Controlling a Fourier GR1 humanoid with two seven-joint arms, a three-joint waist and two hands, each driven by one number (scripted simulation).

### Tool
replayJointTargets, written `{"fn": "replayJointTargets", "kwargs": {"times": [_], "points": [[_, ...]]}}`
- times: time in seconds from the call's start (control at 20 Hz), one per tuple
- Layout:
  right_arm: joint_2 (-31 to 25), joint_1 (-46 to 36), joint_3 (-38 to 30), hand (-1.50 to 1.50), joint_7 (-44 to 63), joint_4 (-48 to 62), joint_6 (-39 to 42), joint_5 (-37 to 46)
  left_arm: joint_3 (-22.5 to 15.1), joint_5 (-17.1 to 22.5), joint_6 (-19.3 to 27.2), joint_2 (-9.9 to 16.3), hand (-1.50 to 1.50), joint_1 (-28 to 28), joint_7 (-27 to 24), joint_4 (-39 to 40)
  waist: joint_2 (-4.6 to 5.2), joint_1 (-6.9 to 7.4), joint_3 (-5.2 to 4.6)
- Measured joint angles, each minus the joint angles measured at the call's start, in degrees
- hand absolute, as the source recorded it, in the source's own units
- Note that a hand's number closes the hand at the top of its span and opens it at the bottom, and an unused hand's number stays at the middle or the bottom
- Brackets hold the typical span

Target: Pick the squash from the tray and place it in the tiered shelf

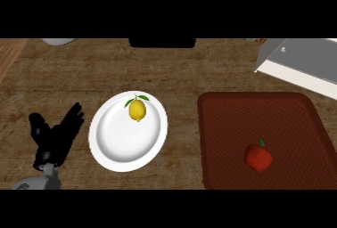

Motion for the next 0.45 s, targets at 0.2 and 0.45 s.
{"fn": "replayJointTargets", "kwargs": {"times": [0.2,0.45], "points": [[-4.5,4.5,-4.4,-1.5,-0.6,1.6,2.2,-3.9,0.1,-0.1,-0.1,0.1,0.0,0.6,-0.1,-0.6,-0.07,-0.34,-0.01],[-9.6,10.9,-8.5,-1.5,-1.9,3.6,9.5,-8.3,0.4,-0.2,-0.2,-0.1,0.0,0.9,-0.6,-0.5,-0.21,-0.68,0.01]]}}
